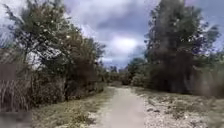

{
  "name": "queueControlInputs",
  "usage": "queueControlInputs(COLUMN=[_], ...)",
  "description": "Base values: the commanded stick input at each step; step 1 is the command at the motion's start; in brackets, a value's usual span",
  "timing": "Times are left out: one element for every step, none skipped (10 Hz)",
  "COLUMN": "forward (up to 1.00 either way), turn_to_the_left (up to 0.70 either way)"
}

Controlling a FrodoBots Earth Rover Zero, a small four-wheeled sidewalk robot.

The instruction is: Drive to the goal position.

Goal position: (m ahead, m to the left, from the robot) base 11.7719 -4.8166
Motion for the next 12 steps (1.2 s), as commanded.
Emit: queueControlInputs(forward=[0.85,0.85,0.85,0.85,0.85,0.85,0.85,0.85,0.85,0.85,0.85,0.85], turn_to_the_left=[0.00,0.00,0.00,0.00,0.00,0.00,0.00,0.00,0.00,0.00,0.00,0.00])
